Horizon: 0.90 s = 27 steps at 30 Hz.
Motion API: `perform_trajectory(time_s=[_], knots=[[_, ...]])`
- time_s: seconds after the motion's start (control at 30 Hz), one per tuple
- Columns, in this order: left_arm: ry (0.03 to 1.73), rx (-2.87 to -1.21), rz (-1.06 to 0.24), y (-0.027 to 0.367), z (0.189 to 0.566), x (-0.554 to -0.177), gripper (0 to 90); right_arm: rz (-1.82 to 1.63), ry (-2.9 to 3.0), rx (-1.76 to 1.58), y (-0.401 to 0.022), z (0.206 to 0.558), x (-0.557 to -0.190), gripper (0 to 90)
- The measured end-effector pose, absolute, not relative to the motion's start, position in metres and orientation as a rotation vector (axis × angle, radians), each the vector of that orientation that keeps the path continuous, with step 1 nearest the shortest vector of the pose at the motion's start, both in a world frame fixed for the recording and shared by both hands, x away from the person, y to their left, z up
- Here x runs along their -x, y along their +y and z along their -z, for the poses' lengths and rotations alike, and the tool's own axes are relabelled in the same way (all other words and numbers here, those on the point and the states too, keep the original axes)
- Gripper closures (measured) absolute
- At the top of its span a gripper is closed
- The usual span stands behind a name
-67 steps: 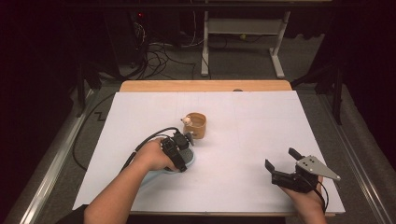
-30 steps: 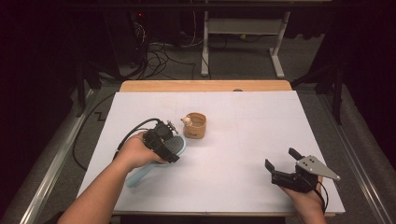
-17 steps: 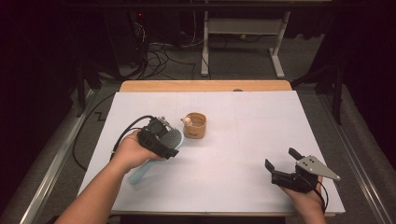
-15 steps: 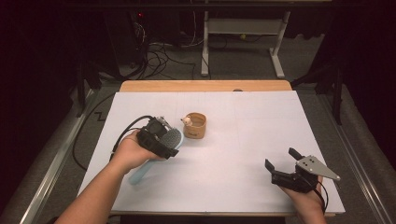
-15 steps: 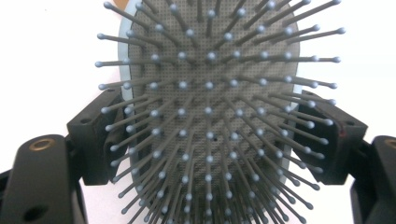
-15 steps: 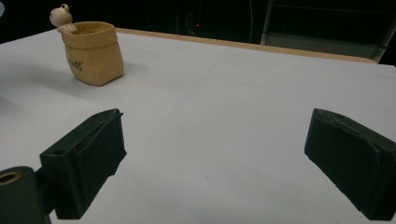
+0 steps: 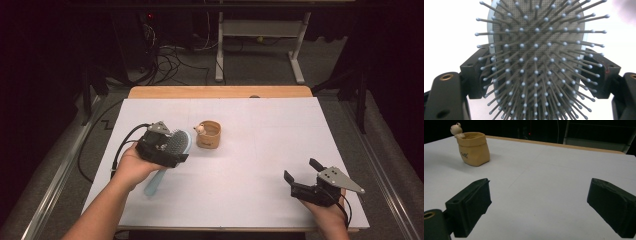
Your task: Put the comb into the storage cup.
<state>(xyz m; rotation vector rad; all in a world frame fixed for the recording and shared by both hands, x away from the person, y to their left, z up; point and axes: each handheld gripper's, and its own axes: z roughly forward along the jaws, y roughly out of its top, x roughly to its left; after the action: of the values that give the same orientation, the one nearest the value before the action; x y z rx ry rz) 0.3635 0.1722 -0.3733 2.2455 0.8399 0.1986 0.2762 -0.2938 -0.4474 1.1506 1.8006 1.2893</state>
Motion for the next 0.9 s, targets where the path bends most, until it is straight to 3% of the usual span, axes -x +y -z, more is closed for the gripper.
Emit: perform_trajectory(time_s=[0.9], knots=[[0.782, -1.888, -0.428, 0.208, 0.387, -0.326, 20.8, -1.300, 1.793, -1.134, -0.294, 0.446, -0.276, 5.5]])
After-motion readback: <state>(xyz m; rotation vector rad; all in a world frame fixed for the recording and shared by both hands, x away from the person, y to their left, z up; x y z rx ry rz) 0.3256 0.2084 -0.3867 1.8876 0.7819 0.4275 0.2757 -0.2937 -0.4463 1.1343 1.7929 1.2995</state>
